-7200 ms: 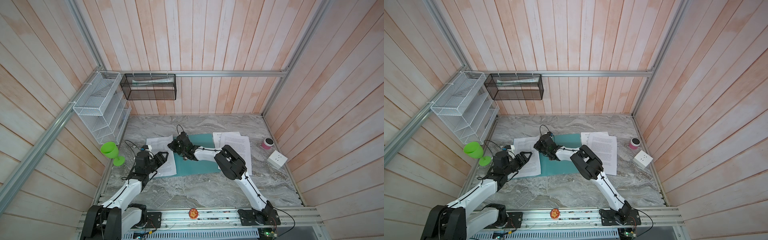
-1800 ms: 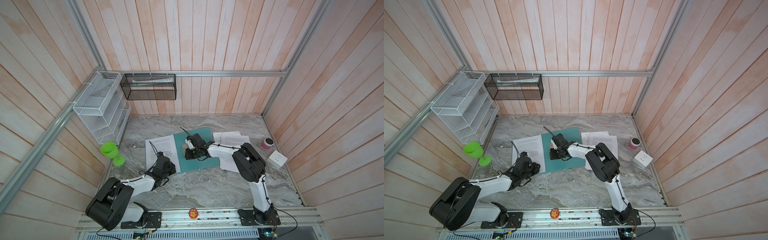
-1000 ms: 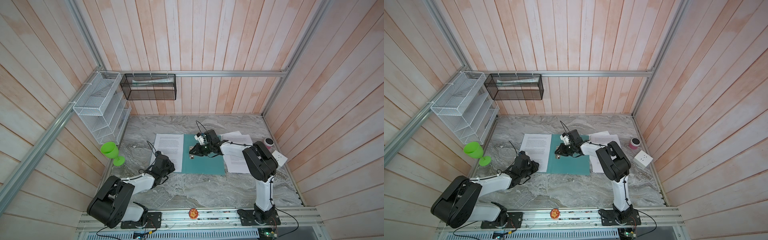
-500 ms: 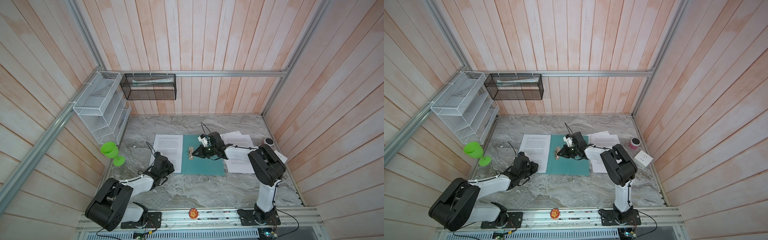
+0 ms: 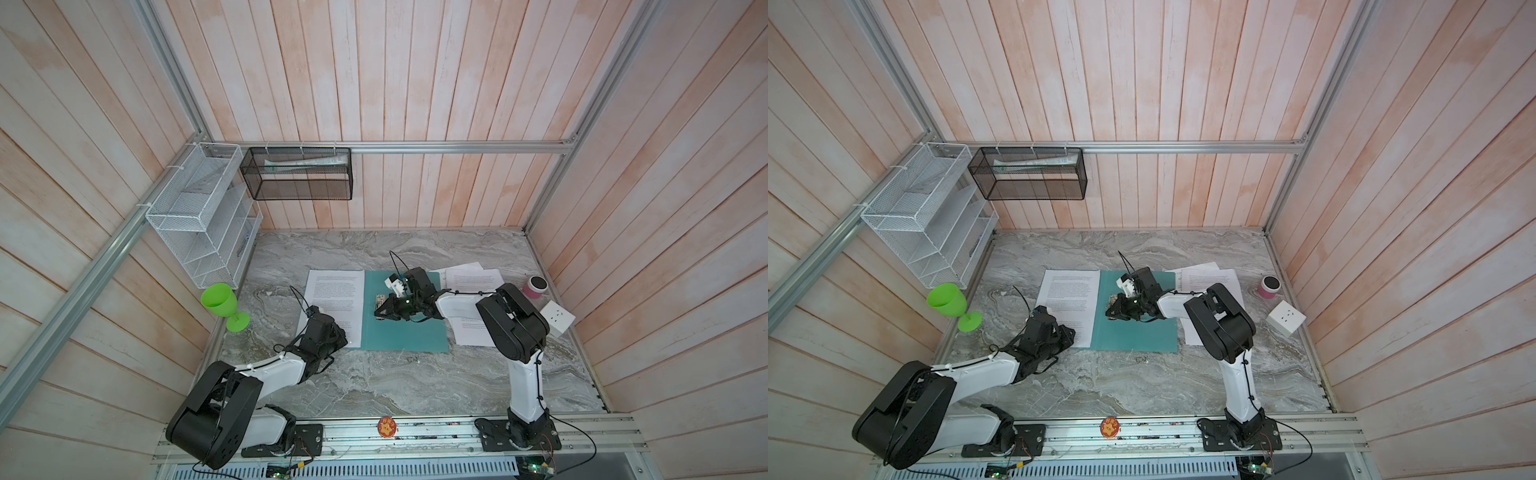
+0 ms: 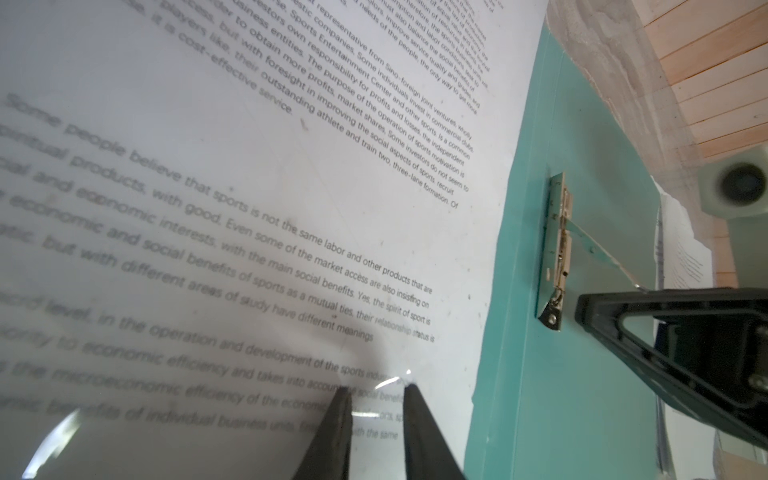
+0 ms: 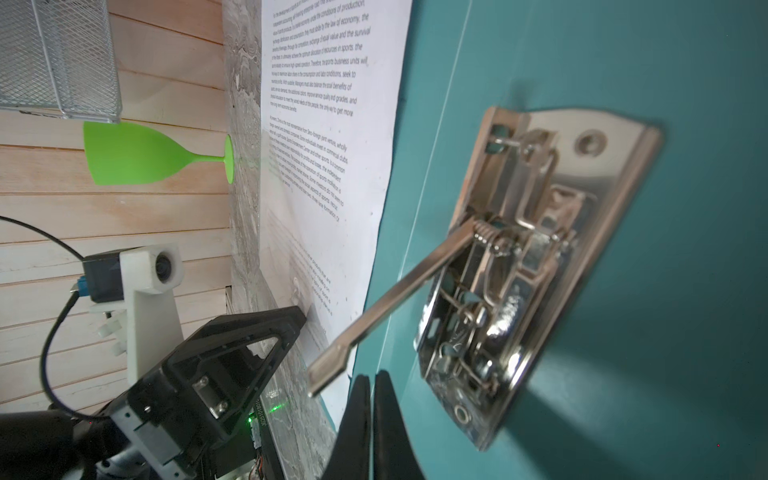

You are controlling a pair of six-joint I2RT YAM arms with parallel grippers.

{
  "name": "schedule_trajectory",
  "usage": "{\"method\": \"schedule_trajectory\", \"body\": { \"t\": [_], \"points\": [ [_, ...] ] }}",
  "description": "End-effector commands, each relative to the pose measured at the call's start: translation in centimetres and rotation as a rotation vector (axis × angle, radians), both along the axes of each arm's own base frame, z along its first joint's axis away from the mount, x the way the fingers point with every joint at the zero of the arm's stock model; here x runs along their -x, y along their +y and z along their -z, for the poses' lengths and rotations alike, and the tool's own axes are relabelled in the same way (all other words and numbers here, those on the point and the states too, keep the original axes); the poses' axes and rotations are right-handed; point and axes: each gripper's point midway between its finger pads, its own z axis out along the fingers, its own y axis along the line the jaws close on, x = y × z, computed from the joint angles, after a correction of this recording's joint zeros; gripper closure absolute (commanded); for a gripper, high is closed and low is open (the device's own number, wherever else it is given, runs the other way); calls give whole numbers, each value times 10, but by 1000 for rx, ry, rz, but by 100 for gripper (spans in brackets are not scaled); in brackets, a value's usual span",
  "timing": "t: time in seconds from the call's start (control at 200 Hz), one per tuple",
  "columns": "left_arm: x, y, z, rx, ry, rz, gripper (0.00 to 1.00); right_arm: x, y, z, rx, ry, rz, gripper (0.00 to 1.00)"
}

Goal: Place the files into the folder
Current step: 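Release the raised clip lever and withdraw the right gripper toward the paper stack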

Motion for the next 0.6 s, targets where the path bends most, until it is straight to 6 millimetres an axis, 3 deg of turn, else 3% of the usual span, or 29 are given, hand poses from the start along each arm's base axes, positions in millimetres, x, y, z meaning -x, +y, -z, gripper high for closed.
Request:
{"method": "schedule_trajectory", "body": {
  "t": [0.0,0.595],
  "points": [
    [31,17,34,-67,142,-14,74,-10,10,-6,-24,-20,-10,100],
    [35,17,36,-49,133,-15,75,-80,22,-1,58,-162,15,100]
  ]
}}
